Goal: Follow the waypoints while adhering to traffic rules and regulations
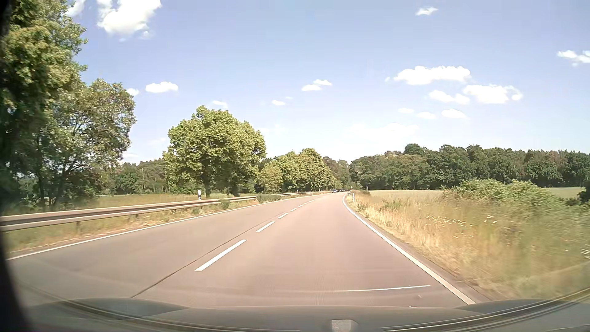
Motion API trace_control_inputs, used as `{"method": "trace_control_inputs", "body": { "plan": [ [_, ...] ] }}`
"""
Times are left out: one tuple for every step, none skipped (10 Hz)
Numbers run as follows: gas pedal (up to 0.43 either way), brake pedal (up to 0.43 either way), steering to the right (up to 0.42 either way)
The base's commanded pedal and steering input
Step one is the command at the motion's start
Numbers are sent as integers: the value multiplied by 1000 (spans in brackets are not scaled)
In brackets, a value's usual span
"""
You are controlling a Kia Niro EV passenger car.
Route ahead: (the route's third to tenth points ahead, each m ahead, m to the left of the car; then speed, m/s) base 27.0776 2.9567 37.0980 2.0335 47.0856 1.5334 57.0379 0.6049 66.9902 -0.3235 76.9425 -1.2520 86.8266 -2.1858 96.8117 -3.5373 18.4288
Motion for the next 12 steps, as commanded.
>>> {"method": "trace_control_inputs", "body": {
  "plan": [
    [220,30,8],
    [197,30,9],
    [177,30,8],
    [169,30,8],
    [150,30,9],
    [138,30,8],
    [130,30,9],
    [118,30,8],
    [110,30,8],
    [110,30,8],
    [98,30,8],
    [87,30,8]
  ]
}}
